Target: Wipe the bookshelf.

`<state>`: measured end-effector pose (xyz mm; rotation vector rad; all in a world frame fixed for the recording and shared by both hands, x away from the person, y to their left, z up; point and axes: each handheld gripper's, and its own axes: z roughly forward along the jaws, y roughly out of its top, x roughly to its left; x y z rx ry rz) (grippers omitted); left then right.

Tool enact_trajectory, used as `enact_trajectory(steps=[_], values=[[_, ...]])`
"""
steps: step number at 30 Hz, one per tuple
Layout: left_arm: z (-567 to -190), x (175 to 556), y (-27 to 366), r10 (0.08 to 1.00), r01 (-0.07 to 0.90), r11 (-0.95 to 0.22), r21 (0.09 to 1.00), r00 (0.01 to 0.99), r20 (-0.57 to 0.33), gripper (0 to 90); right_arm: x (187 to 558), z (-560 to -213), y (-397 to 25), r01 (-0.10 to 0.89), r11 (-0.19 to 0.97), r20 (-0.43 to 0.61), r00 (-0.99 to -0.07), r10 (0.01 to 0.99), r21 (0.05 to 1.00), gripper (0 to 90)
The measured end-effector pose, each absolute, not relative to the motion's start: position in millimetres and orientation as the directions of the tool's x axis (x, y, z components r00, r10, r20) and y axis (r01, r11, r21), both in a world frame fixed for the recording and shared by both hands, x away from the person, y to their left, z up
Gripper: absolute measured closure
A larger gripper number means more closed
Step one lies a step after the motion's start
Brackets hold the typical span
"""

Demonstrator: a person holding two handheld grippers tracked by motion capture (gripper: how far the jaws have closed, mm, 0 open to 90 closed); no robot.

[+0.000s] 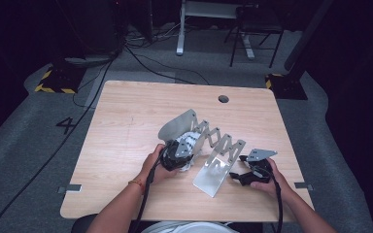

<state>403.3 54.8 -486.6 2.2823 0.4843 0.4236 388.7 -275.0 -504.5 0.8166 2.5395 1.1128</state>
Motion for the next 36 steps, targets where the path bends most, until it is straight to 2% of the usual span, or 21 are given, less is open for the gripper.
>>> enact_trajectory(steps=[11, 17, 23, 31, 36], values=[[-491.9, 409.1, 59.6, 0.464, 0.257, -0.687, 0.680, 0.875, 0.139, 77.6, 388.7, -504.5, -275.0, 0.392, 0.551, -0.005, -0.812, 0.584, 0.736, 15.5], [-487.9, 401.1, 75.5, 0.452, 0.298, -0.700, 0.649, 0.888, 0.080, 77.6, 388.6, -504.6, -275.0, 0.393, 0.550, -0.005, -0.810, 0.586, 0.736, 15.5], [-489.6, 389.7, 100.2, 0.458, 0.322, -0.677, 0.662, 0.888, 0.036, 77.6, 388.6, -504.5, -275.0, 0.394, 0.550, -0.004, -0.811, 0.586, 0.736, 15.5], [-489.4, 393.3, 82.5, 0.470, 0.292, -0.698, 0.654, 0.876, 0.111, 77.4, 388.7, -504.5, -275.0, 0.394, 0.550, -0.004, -0.810, 0.586, 0.736, 15.5], [-489.3, 405.5, 69.0, 0.473, 0.288, -0.700, 0.653, 0.873, 0.122, 77.4, 388.7, -504.5, -275.0, 0.394, 0.550, -0.004, -0.810, 0.586, 0.736, 15.5]])
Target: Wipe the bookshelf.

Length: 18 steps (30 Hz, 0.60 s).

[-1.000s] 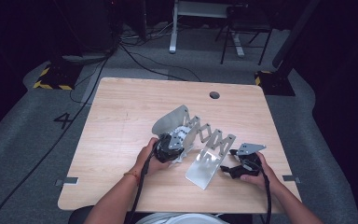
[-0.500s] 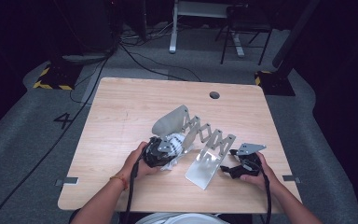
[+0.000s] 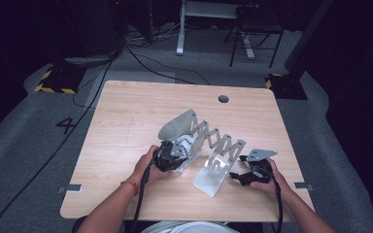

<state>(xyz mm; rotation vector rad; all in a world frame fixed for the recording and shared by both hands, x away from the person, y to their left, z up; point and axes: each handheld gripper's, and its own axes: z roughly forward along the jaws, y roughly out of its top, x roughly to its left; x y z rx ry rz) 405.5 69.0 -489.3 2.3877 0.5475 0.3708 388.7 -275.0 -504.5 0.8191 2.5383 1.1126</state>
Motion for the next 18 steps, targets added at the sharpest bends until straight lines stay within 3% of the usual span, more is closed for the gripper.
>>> enact_trajectory(steps=[7, 18], values=[[-492.1, 414.6, 56.0, 0.490, 0.279, -0.683, 0.674, 0.861, 0.140, 76.1, 388.7, -504.5, -275.0, 0.393, 0.550, -0.005, -0.811, 0.586, 0.737, 15.5], [-490.5, 407.9, 70.4, 0.481, 0.296, -0.690, 0.661, 0.869, 0.114, 77.2, 388.6, -504.6, -275.0, 0.394, 0.550, -0.005, -0.810, 0.586, 0.736, 15.5]])
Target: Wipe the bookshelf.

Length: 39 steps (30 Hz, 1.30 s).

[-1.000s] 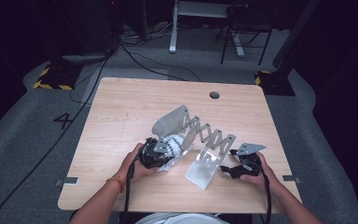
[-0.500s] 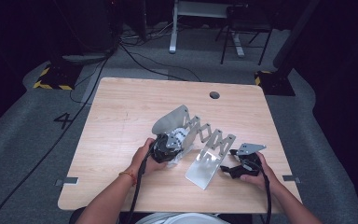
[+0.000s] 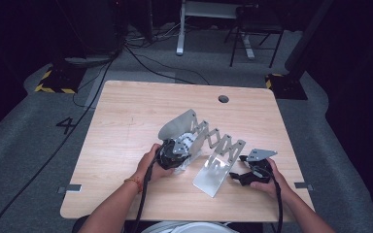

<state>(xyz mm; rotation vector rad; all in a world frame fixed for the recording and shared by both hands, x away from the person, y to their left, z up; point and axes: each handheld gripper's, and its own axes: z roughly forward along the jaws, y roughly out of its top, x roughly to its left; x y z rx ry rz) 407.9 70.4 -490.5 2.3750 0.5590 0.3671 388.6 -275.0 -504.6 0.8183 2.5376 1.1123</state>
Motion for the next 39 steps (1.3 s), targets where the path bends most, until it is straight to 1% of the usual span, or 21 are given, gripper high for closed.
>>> enact_trajectory(steps=[3, 10, 12, 13, 17, 23, 28, 33, 36, 39], values=[[-489.5, 402.3, 80.3, 0.484, 0.303, -0.695, 0.652, 0.868, 0.112, 77.2, 388.5, -504.6, -275.0, 0.394, 0.550, -0.005, -0.810, 0.586, 0.736, 15.5], [-490.3, 393.4, 96.5, 0.503, 0.325, -0.676, 0.662, 0.859, 0.092, 77.0, 388.6, -504.6, -274.9, 0.394, 0.550, -0.005, -0.810, 0.587, 0.737, 15.5], [-490.6, 394.1, 96.5, 0.511, 0.327, -0.670, 0.667, 0.854, 0.095, 76.4, 388.6, -504.6, -275.0, 0.394, 0.550, -0.005, -0.810, 0.586, 0.736, 15.5], [-489.9, 395.7, 95.2, 0.522, 0.323, -0.666, 0.673, 0.846, 0.110, 76.4, 388.6, -504.6, -274.9, 0.394, 0.550, -0.004, -0.810, 0.586, 0.737, 15.5], [-481.7, 398.1, 90.9, 0.527, 0.300, -0.651, 0.697, 0.839, 0.131, 77.7, 388.6, -504.5, -275.0, 0.394, 0.550, -0.005, -0.810, 0.586, 0.736, 15.5], [-458.6, 400.2, 88.7, 0.546, 0.256, -0.591, 0.765, 0.825, 0.146, 78.4, 388.6, -504.6, -275.0, 0.394, 0.550, -0.005, -0.810, 0.586, 0.736, 15.5], [-432.5, 398.6, 86.3, 0.541, 0.183, -0.548, 0.817, 0.821, 0.179, 78.5, 388.6, -504.6, -275.0, 0.394, 0.550, -0.005, -0.810, 0.586, 0.736, 15.5], [-413.2, 399.9, 84.7, 0.549, 0.137, -0.490, 0.861, 0.816, 0.183, 78.6, 388.6, -504.6, -275.0, 0.394, 0.550, -0.005, -0.810, 0.586, 0.736, 15.5], [-410.4, 400.0, 81.6, 0.534, 0.118, -0.483, 0.868, 0.825, 0.185, 78.6, 388.6, -504.6, -275.0, 0.394, 0.550, -0.005, -0.810, 0.586, 0.736, 15.5], [-418.6, 400.1, 76.7, 0.516, 0.122, -0.524, 0.843, 0.833, 0.200, 78.7, 388.6, -504.6, -275.0, 0.394, 0.550, -0.005, -0.810, 0.586, 0.736, 15.5]])
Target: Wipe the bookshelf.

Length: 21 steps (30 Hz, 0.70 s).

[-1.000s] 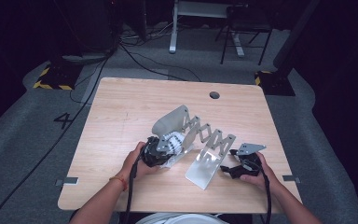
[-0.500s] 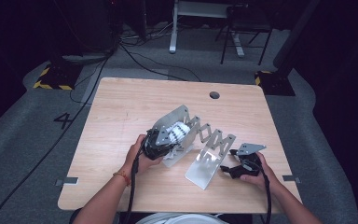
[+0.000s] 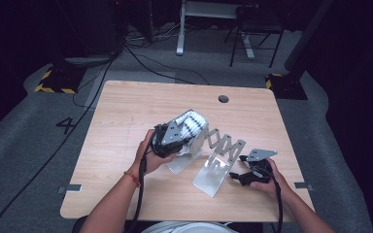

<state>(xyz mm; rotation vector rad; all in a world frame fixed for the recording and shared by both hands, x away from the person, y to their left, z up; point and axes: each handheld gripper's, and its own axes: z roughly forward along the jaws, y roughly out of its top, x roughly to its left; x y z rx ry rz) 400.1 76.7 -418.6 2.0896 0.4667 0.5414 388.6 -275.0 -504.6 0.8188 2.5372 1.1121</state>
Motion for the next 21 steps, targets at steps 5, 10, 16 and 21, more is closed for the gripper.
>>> enact_trajectory(steps=[5, 10, 16, 21], values=[[-442.2, 401.3, 72.4, 0.486, 0.152, -0.586, 0.796, 0.852, 0.195, 78.7, 388.6, -504.6, -275.0, 0.394, 0.550, -0.005, -0.810, 0.586, 0.736, 15.5], [-472.4, 401.8, 67.2, 0.445, 0.192, -0.679, 0.708, 0.875, 0.189, 78.6, 388.6, -504.6, -275.0, 0.394, 0.550, -0.005, -0.810, 0.586, 0.736, 15.5], [-489.2, 404.2, 69.6, 0.454, 0.234, -0.668, 0.706, 0.880, 0.139, 78.4, 388.6, -504.6, -275.0, 0.394, 0.550, -0.005, -0.810, 0.586, 0.736, 15.5], [-482.3, 403.9, 69.2, 0.463, 0.218, -0.639, 0.738, 0.875, 0.142, 78.3, 388.6, -504.5, -275.0, 0.394, 0.550, -0.005, -0.810, 0.587, 0.736, 15.5]])
